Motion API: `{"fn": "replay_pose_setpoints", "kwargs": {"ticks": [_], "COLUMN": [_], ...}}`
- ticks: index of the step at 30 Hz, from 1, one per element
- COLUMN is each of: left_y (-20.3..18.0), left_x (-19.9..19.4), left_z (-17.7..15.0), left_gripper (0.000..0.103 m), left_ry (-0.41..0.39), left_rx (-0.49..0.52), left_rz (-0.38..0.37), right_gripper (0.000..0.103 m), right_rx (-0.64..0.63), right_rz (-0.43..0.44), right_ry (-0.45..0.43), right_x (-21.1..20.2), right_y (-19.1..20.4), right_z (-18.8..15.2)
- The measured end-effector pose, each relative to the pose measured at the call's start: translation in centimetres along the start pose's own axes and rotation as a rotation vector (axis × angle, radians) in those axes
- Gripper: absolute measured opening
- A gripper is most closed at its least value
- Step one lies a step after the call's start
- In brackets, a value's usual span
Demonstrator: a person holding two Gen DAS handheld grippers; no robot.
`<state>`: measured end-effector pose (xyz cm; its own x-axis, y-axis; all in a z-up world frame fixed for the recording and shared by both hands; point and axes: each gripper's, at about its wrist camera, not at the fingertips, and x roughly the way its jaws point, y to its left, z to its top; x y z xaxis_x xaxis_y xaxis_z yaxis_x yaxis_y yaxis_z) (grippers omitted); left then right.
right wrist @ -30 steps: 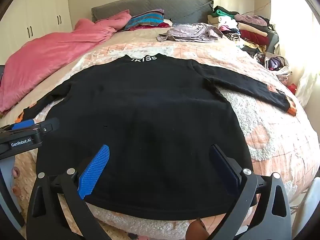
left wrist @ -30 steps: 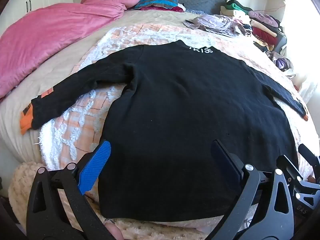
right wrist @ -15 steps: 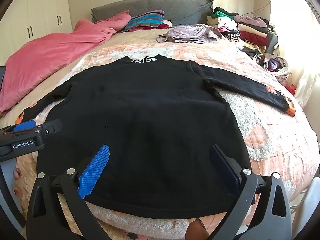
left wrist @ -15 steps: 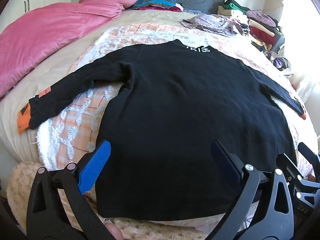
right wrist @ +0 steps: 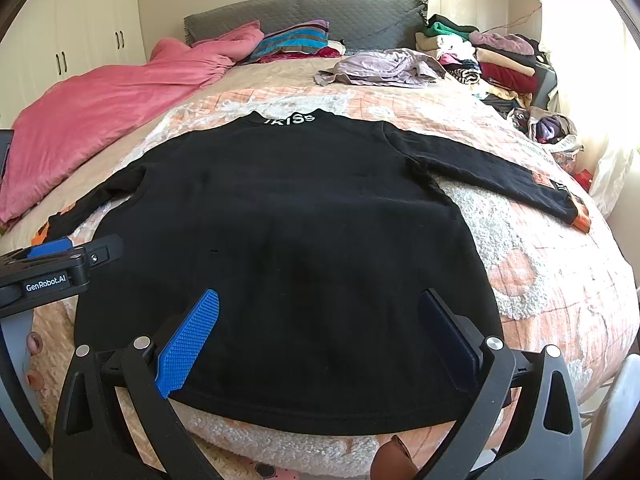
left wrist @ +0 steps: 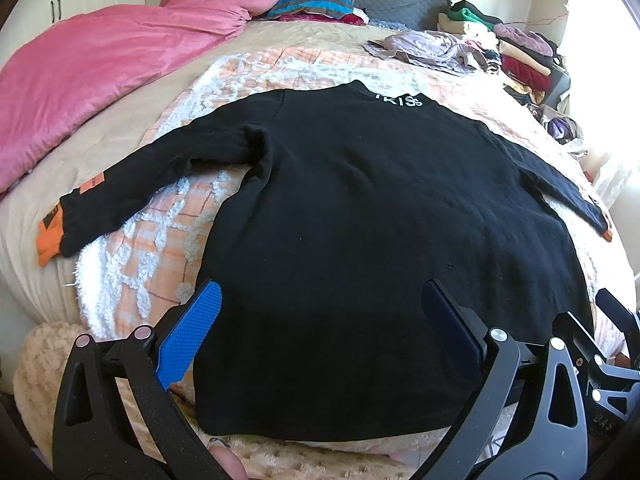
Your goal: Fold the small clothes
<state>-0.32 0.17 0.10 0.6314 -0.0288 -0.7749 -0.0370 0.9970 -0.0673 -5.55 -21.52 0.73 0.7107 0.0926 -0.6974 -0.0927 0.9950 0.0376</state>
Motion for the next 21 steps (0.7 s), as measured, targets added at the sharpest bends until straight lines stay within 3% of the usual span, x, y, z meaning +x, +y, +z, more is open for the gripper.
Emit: {"fn": "replay_pose_setpoints", "kwargs": {"ticks": [21], "left_y": [0.29], "left_x": [0.27], "left_z": [0.16], "left_gripper": [0.094], "left_ry": [0.002], "left_rx": [-0.005], "left_rz": [-0.002], "right_gripper": [0.099], "right_rx": [0.006], "right_rz": [0.007], "right_ry": [0.002], "right_x": [0.16], "right_y": [-0.28], "right_z": [-0.15]}}
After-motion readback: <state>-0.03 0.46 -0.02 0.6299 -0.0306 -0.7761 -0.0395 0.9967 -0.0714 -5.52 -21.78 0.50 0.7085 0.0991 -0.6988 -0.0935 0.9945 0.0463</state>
